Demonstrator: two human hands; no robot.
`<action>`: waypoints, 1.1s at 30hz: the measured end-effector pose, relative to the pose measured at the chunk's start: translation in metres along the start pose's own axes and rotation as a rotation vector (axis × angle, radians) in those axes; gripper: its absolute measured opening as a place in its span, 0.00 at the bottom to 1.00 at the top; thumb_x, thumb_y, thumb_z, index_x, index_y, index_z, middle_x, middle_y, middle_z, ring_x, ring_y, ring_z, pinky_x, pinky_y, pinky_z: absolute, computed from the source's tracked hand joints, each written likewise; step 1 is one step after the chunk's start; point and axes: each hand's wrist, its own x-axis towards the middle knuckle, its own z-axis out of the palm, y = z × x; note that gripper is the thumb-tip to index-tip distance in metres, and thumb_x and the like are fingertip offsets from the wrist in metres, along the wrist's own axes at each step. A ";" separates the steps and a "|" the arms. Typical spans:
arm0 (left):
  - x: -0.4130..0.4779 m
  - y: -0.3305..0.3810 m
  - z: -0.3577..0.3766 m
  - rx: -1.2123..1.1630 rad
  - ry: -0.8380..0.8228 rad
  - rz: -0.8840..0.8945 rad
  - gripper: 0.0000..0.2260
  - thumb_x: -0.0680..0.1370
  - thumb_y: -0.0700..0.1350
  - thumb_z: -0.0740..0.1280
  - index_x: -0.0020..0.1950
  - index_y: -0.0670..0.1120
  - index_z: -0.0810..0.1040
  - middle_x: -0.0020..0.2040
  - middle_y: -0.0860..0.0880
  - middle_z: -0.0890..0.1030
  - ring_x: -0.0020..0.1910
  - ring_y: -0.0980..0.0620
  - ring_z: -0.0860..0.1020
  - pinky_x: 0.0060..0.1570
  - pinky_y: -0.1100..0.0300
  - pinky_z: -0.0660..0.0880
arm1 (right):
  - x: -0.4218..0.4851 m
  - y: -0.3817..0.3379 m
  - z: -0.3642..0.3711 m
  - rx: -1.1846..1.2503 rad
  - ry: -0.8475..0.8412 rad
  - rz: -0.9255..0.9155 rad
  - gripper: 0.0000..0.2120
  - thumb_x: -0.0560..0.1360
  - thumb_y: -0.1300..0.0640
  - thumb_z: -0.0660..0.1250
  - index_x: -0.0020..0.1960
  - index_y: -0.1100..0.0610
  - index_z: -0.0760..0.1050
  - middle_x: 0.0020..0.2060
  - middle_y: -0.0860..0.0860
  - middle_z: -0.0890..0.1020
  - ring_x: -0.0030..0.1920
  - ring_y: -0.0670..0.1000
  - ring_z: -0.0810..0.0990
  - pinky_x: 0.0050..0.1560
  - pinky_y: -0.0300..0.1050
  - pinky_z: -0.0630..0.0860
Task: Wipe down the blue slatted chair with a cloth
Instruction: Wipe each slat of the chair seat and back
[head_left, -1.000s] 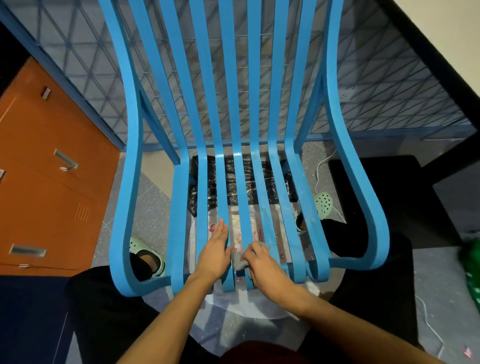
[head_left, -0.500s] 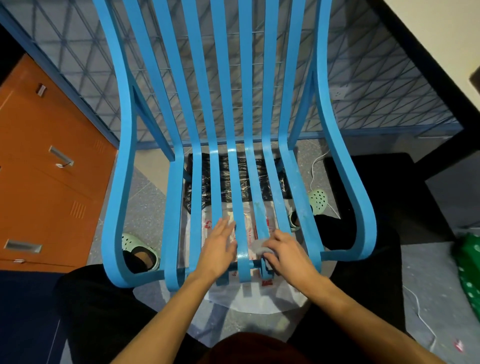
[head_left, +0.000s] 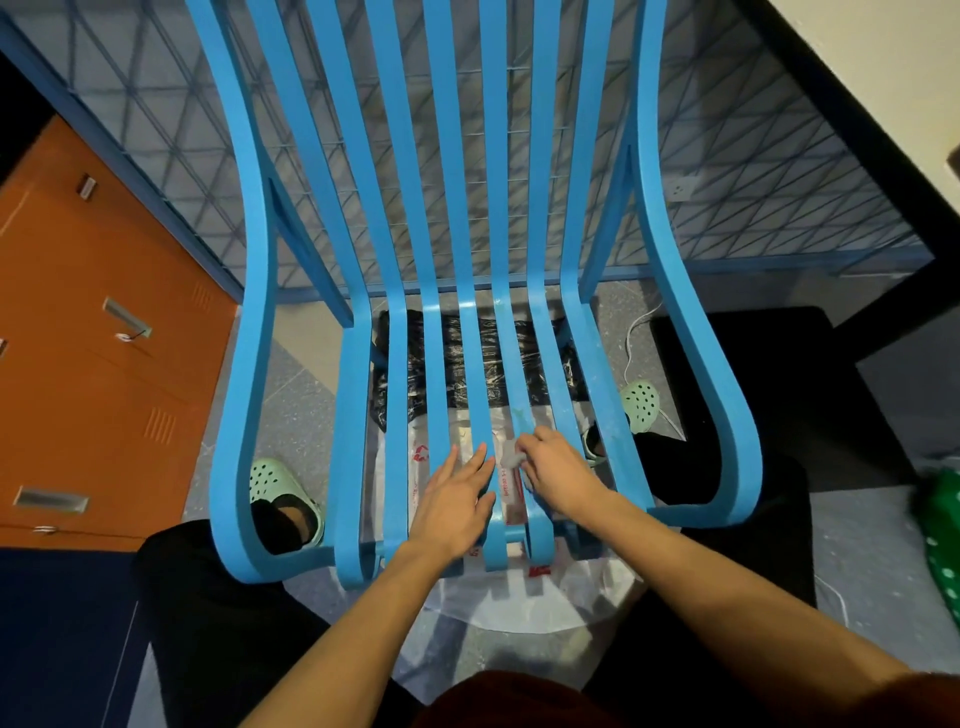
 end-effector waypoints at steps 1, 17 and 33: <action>0.000 0.000 -0.001 0.006 -0.003 0.000 0.24 0.83 0.53 0.54 0.78 0.54 0.54 0.78 0.58 0.50 0.78 0.49 0.43 0.77 0.51 0.47 | 0.006 -0.002 0.000 -0.004 0.011 0.016 0.09 0.79 0.62 0.60 0.58 0.59 0.74 0.52 0.57 0.74 0.54 0.58 0.74 0.52 0.51 0.73; 0.009 0.004 -0.003 -0.002 -0.038 -0.011 0.26 0.83 0.51 0.54 0.79 0.52 0.50 0.79 0.58 0.47 0.78 0.52 0.42 0.77 0.47 0.45 | -0.064 -0.003 0.014 -0.014 -0.136 -0.078 0.10 0.76 0.64 0.63 0.57 0.58 0.73 0.54 0.55 0.72 0.53 0.57 0.76 0.59 0.52 0.76; 0.008 0.006 -0.006 -0.003 -0.063 -0.010 0.26 0.83 0.50 0.54 0.79 0.53 0.49 0.79 0.58 0.46 0.78 0.50 0.45 0.76 0.47 0.44 | -0.026 -0.008 0.017 -0.041 -0.003 0.075 0.15 0.76 0.69 0.59 0.61 0.59 0.71 0.55 0.56 0.71 0.54 0.57 0.74 0.50 0.48 0.71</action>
